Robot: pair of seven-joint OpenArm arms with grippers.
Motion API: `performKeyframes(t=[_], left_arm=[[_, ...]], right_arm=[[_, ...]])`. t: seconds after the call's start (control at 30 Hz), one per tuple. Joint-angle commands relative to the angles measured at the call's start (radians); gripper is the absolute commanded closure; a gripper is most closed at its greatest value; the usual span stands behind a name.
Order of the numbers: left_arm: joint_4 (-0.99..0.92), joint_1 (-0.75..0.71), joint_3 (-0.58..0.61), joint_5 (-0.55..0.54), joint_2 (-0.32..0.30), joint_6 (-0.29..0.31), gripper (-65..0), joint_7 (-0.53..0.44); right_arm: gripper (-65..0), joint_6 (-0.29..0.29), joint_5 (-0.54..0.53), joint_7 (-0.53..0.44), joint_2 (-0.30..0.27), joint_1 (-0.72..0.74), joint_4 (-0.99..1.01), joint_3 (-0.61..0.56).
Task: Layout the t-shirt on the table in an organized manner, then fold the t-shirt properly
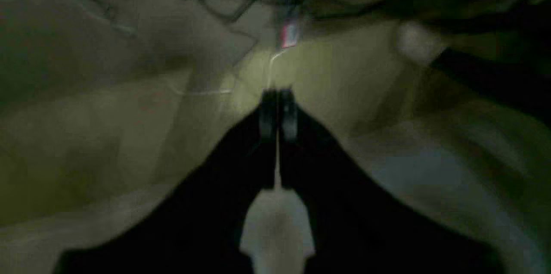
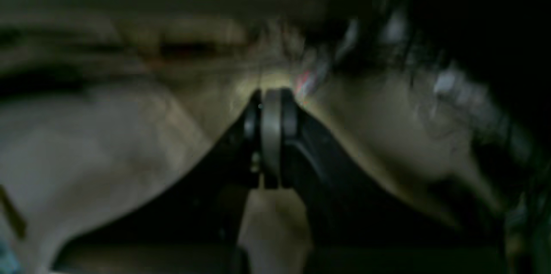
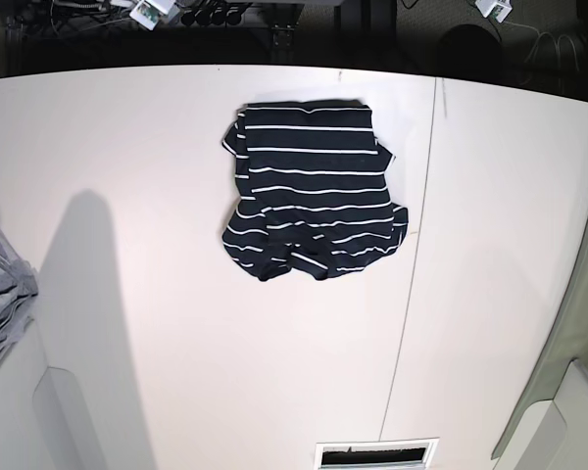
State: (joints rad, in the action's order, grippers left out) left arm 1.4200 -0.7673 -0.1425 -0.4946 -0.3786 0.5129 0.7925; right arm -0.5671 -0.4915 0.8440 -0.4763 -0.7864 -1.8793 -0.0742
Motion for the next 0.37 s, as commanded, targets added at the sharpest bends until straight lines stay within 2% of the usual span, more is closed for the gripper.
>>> performKeyframes(t=[0.0,0.1,0.2,0.33], left_arm=[[-0.040,0.025,0.034,0.015,-0.007,-0.021,-1.4,0.003],[-0.212,0.127,0.166,0.091,-0.007,-0.128,-1.3,-0.005],[-0.398,0.249,0.312,0.125,-0.007,-0.171,-1.3,-0.026],[-0.578,0.385,0.469,0.125,-0.006,-0.215,-1.3,-0.017]], right_arm=[[0.0,0.005,-0.003,0.000,-0.007,-0.011,0.024,0.002],[0.0,0.035,0.022,0.013,-0.002,0.012,0.159,0.002],[0.0,0.115,0.030,0.101,0.003,0.063,0.303,0.002],[0.0,0.153,0.073,0.142,0.020,0.128,0.461,0.002]])
